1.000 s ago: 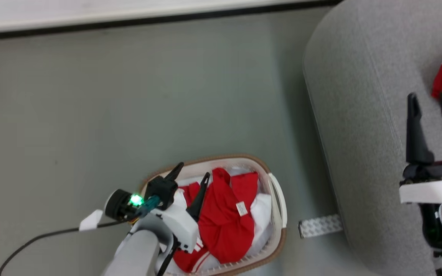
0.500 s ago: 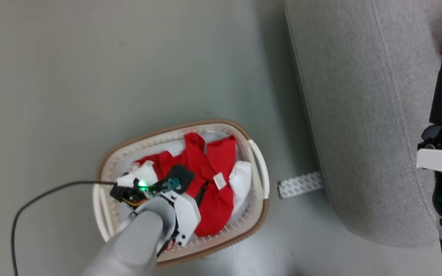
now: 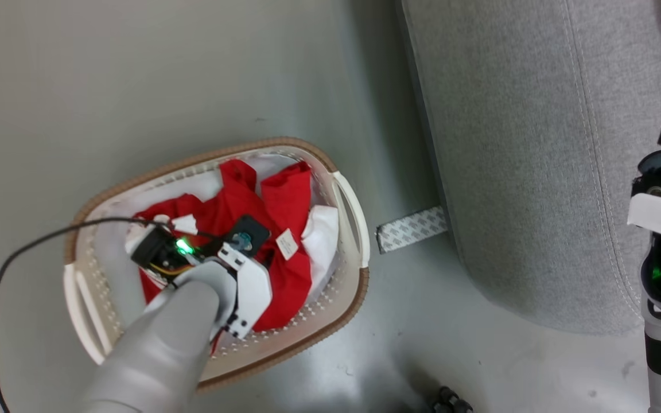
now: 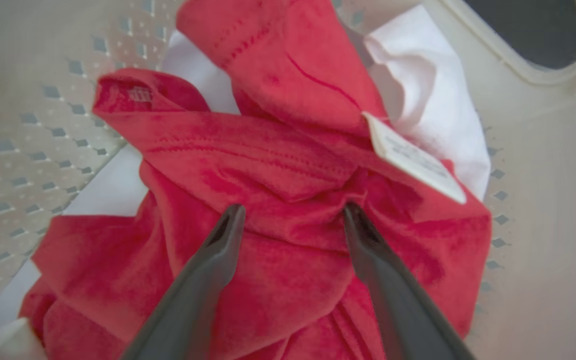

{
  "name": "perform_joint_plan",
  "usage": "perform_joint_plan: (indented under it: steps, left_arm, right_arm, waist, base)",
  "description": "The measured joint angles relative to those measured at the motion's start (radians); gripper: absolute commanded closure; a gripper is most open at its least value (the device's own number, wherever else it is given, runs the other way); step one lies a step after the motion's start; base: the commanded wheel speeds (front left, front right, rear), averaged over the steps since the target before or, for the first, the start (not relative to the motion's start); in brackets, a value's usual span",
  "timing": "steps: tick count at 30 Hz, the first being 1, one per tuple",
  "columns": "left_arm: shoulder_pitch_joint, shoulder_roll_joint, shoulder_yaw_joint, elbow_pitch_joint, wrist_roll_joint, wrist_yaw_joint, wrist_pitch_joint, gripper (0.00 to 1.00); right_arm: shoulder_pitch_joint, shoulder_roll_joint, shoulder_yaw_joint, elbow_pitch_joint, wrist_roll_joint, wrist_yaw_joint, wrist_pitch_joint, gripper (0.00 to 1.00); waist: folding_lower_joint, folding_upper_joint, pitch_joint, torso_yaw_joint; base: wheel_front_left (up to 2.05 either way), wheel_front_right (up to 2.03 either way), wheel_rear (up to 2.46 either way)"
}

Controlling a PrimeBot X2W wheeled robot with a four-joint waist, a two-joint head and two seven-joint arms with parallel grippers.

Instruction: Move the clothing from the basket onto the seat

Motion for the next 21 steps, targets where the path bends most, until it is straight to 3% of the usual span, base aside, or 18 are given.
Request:
perform_joint_plan:
  steps: [8, 16, 17, 18, 21]
  left_arm:
    - [-0.049, 0.027, -0.035, 0.035, 0.025, 0.009, 0.065, 0.00]
    - [-0.063, 0.034, -0.067, 0.047, 0.026, -0.010, 0.175, 0.02]
    - [-0.064, 0.034, -0.068, 0.048, 0.024, -0.011, 0.178, 0.58]
    - [-0.064, 0.034, -0.070, 0.048, 0.024, -0.011, 0.176, 1.00]
    - [-0.064, 0.033, -0.071, 0.050, 0.013, -0.014, 0.145, 1.00]
  right_arm:
    - [-0.018, 0.010, 0.021, -0.081, 0.002, 0.000, 0.000, 0.00]
    - [-0.020, 0.010, 0.025, -0.089, 0.011, 0.000, 0.000, 0.00]
    - [-0.020, 0.010, 0.025, -0.088, 0.011, 0.000, 0.000, 0.00]
    - [-0.020, 0.010, 0.025, -0.086, 0.011, 0.000, 0.000, 0.00]
    - [-0.020, 0.011, 0.025, -0.078, 0.010, 0.000, 0.000, 0.00]
  waist:
    - [0.0000, 0.0000, 0.059, -0.026]
    - [0.0000, 0.0000, 0.074, -0.022]
    - [-0.0001, 0.0000, 0.073, -0.021]
    - [-0.0001, 0.0001, 0.072, -0.020]
    - [-0.0001, 0.0000, 0.063, -0.017]
  base:
    - [0.00, 0.00, 0.00]
    - [0.00, 0.00, 0.00]
    - [0.00, 0.00, 0.00]
    - [0.00, 0.00, 0.00]
    - [0.00, 0.00, 0.00]
